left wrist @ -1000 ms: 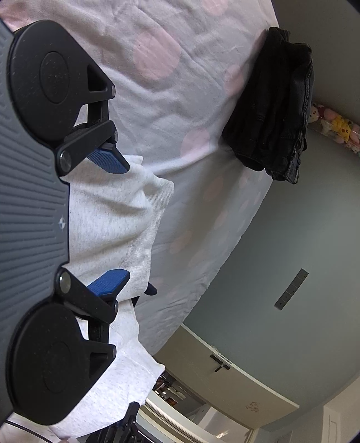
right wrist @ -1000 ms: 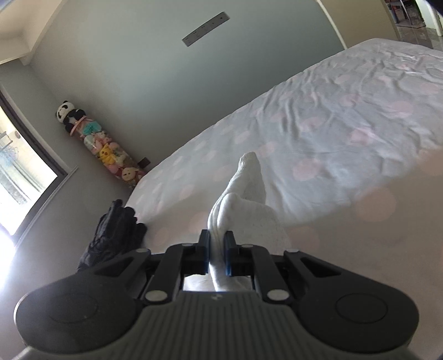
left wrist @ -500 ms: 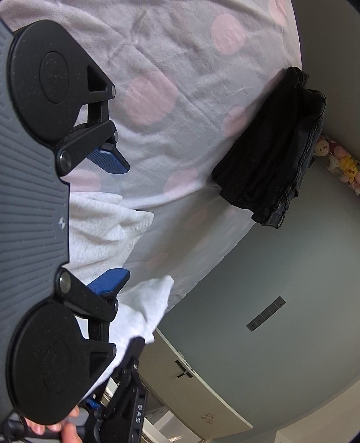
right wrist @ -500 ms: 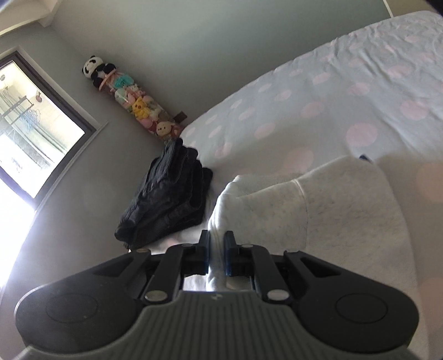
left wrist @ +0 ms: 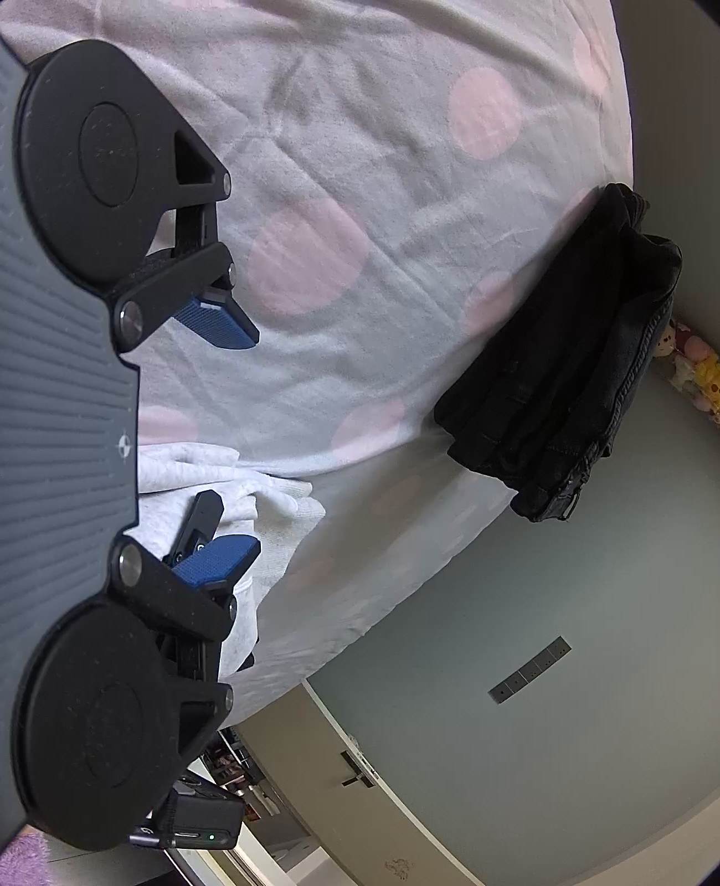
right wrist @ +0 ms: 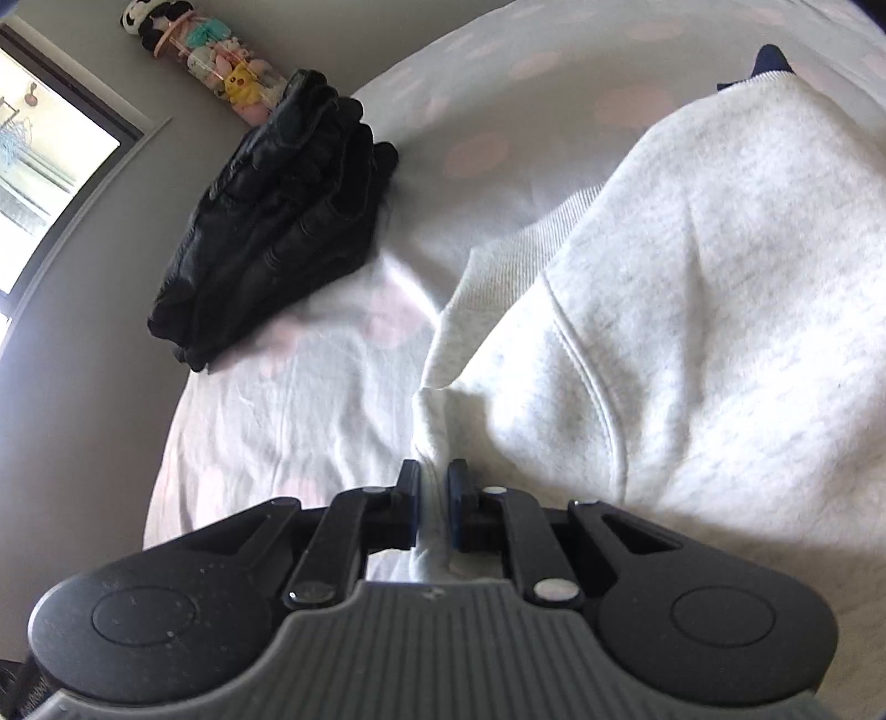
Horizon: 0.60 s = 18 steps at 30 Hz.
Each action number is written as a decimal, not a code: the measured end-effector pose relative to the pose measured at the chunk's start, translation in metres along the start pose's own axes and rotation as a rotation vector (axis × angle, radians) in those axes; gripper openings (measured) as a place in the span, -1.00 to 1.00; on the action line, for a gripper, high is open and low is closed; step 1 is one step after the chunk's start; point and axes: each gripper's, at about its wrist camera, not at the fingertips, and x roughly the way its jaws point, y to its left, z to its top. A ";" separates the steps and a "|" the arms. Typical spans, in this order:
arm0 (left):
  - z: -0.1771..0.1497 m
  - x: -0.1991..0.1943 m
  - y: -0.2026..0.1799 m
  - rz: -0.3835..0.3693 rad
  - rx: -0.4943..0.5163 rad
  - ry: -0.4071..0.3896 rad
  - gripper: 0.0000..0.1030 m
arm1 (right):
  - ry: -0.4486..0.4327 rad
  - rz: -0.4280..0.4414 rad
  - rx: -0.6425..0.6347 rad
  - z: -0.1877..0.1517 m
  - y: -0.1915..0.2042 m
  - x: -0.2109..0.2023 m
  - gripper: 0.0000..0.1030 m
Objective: Fold clothes
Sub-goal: 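Grasp the folded sweatshirt edge with the right gripper and lift it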
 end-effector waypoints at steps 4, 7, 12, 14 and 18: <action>0.000 -0.004 -0.005 -0.016 0.017 -0.004 0.68 | -0.013 -0.025 -0.094 -0.003 0.020 -0.012 -0.43; 0.003 -0.014 -0.006 -0.031 0.009 -0.016 0.68 | -0.056 0.005 -0.185 -0.009 0.040 -0.042 -0.24; 0.003 -0.032 -0.009 -0.093 -0.022 -0.019 0.68 | -0.131 0.079 -0.260 -0.019 0.049 -0.106 -0.23; -0.001 -0.039 -0.012 -0.132 -0.040 -0.014 0.71 | -0.157 0.078 -0.282 -0.022 0.045 -0.127 -0.21; -0.015 -0.048 -0.024 -0.159 -0.016 0.036 0.73 | -0.215 0.028 -0.307 -0.037 0.019 -0.162 -0.17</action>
